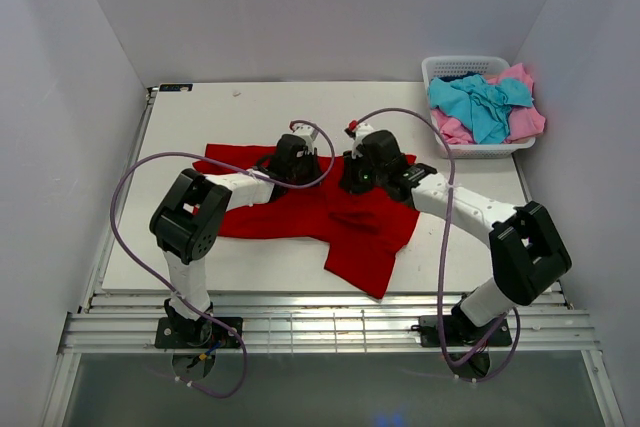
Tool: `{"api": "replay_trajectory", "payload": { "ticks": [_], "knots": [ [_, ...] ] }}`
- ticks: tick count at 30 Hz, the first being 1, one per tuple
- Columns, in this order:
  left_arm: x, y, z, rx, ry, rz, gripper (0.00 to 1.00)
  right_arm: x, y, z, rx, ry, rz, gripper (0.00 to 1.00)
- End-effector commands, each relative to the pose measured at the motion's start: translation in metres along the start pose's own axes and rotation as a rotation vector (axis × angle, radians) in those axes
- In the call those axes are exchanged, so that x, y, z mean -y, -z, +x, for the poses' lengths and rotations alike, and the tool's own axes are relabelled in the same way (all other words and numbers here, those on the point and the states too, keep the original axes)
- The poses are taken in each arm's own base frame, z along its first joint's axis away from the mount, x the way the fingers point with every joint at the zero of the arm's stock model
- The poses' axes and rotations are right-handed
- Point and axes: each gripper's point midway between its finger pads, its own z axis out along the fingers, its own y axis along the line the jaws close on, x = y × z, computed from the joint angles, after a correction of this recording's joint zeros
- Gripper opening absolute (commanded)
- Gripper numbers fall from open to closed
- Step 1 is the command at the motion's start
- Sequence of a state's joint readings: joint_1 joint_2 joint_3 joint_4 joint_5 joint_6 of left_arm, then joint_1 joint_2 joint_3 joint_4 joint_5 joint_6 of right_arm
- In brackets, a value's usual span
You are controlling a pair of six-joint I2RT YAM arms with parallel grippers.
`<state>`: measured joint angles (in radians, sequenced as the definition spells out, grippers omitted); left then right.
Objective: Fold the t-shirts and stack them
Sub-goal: Fold the tshirt
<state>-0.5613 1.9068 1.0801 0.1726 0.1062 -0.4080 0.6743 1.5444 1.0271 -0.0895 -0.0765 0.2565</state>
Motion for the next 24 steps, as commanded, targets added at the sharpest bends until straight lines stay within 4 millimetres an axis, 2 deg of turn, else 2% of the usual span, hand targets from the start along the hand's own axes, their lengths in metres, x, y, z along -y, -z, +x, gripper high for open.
{"api": "replay_trajectory", "payload": {
  "ticks": [1,3,4,6,7,9,10,11,12,15,16,18,19,21,24],
  "knots": [
    [0.0,0.008,-0.02,0.061,-0.028,-0.041,0.08,0.067,0.002,-0.025,0.062,-0.1,0.195,0.1],
    [-0.006,0.01,-0.018,0.062,-0.035,-0.064,0.07,0.088,-0.002,-0.025,0.057,-0.122,0.237,0.08],
    [-0.006,0.01,-0.018,0.061,-0.037,-0.067,0.07,0.104,-0.009,-0.025,0.045,-0.141,0.264,0.08],
    [-0.013,0.01,-0.018,0.067,-0.038,-0.1,0.07,0.119,-0.015,-0.024,0.03,-0.149,0.284,0.08],
    [-0.015,0.009,-0.016,0.066,-0.038,-0.11,0.07,0.131,-0.024,-0.016,0.001,-0.16,0.304,0.08],
    [-0.017,0.009,-0.014,0.061,-0.038,-0.119,0.06,0.142,-0.03,-0.023,0.003,-0.161,0.315,0.08],
    [-0.019,0.009,-0.013,0.06,-0.036,-0.128,0.06,0.149,-0.037,-0.016,-0.018,-0.162,0.327,0.08],
    [-0.02,0.009,-0.012,0.058,-0.037,-0.132,0.06,0.154,-0.04,-0.02,-0.013,-0.164,0.335,0.08],
    [-0.023,0.008,-0.009,0.053,-0.037,-0.142,0.06,0.162,-0.044,-0.015,-0.028,-0.165,0.357,0.08],
    [-0.028,0.008,-0.005,0.042,-0.037,-0.16,0.06,0.18,-0.046,-0.016,-0.035,-0.179,0.403,0.08],
    [-0.029,0.007,-0.002,0.034,-0.037,-0.167,0.06,0.187,-0.049,-0.007,-0.068,-0.189,0.423,0.08],
    [-0.031,0.006,0.001,0.026,-0.033,-0.17,0.05,0.201,-0.048,-0.008,-0.08,-0.2,0.472,0.08],
    [-0.031,0.006,0.003,0.023,-0.029,-0.17,0.05,0.208,-0.049,0.003,-0.119,-0.215,0.498,0.08],
    [-0.031,0.004,0.006,0.015,-0.024,-0.165,0.06,0.218,-0.048,0.003,-0.131,-0.238,0.525,0.08],
    [-0.029,0.0,0.008,0.004,-0.016,-0.153,0.05,0.237,-0.052,0.017,-0.185,-0.282,0.564,0.08]
  ]
}}
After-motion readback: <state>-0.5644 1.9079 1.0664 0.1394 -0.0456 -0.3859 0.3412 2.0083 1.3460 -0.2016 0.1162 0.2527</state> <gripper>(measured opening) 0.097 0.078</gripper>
